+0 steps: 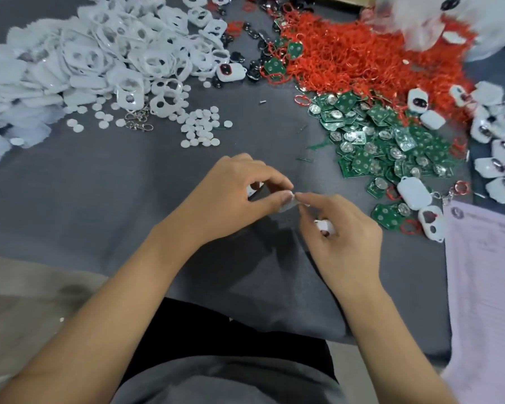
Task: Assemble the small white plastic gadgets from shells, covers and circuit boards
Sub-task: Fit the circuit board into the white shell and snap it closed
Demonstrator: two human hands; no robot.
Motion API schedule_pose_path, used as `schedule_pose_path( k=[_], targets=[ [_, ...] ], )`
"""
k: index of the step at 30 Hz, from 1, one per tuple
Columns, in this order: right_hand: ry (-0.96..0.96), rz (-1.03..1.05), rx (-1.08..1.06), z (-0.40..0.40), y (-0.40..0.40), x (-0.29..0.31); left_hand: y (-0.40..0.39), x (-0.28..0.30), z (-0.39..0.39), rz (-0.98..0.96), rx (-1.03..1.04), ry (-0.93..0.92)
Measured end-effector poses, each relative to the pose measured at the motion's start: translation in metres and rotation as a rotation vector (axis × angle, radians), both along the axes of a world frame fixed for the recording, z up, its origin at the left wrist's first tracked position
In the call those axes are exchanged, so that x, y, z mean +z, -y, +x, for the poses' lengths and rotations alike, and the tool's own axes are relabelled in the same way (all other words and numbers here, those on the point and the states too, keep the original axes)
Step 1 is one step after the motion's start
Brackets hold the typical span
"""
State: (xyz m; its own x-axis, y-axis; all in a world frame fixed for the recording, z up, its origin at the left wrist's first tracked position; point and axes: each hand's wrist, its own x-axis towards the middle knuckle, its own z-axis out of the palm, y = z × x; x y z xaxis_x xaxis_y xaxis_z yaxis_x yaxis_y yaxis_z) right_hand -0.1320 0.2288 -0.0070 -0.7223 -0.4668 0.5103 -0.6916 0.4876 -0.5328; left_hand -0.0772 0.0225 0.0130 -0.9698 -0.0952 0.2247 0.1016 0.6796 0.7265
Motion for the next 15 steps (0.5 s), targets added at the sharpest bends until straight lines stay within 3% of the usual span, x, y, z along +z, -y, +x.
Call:
schedule_pose_path(
  k=[6, 11, 15],
  targets=[
    [0.017, -0.012, -0.046, 0.000, 0.001, -0.001, 0.006, 0.000, 0.003, 0.010, 0.088, -0.072],
    [-0.012, 0.078, -0.133, 0.003, 0.003, -0.002, 0.008, -0.008, 0.012, -0.348, -0.016, -0.072],
    [0.009, 0.160, -0.176, 0.003, 0.003, -0.002, 0.011, -0.008, 0.014, -0.405, -0.055, -0.102]
  ],
)
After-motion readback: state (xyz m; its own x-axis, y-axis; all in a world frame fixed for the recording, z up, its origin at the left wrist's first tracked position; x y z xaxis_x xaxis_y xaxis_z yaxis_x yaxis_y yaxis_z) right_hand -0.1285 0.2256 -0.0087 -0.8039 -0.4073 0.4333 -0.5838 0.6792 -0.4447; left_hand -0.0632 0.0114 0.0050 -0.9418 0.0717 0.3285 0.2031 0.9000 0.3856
